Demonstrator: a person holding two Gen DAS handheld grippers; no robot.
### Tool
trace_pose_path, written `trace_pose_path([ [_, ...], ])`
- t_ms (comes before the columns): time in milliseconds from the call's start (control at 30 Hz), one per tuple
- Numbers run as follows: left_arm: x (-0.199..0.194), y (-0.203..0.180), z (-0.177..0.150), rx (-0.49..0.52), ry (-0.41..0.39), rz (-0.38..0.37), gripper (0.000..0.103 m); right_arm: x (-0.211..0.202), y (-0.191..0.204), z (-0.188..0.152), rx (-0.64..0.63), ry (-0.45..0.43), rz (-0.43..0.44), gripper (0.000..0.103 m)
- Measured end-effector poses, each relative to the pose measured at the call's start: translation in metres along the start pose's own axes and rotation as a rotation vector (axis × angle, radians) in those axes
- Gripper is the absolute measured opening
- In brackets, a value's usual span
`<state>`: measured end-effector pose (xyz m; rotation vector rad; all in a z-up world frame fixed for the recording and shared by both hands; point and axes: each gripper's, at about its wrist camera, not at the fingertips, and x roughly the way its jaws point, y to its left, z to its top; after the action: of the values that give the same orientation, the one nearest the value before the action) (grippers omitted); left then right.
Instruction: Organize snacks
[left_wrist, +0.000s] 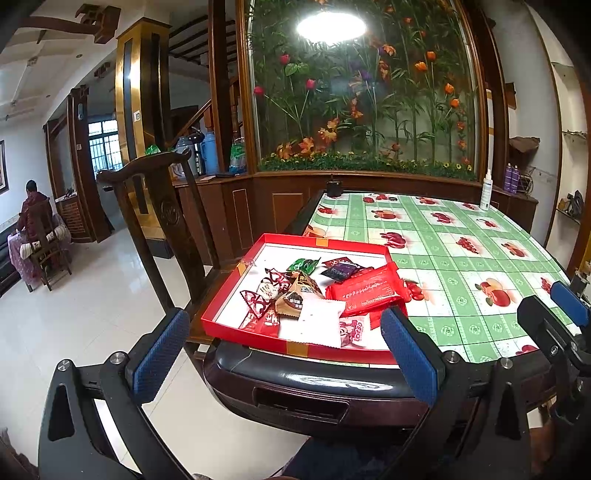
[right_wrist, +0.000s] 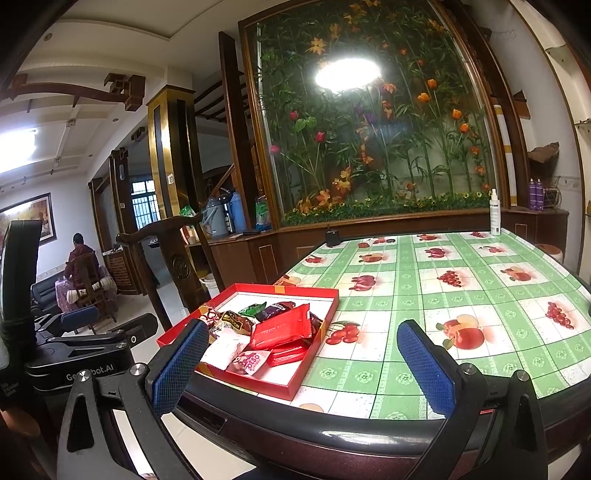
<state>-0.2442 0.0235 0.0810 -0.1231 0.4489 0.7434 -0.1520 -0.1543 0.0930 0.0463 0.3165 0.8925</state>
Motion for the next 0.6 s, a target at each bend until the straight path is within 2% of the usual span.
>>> trace_pose_path([
  [600, 0.0011, 0.0015, -0.0016, -0.008, 0.009, 0.005, 0.103, 0.0006, -0.0001, 0.0011, 0.0, 0.001, 0.001, 0.103],
])
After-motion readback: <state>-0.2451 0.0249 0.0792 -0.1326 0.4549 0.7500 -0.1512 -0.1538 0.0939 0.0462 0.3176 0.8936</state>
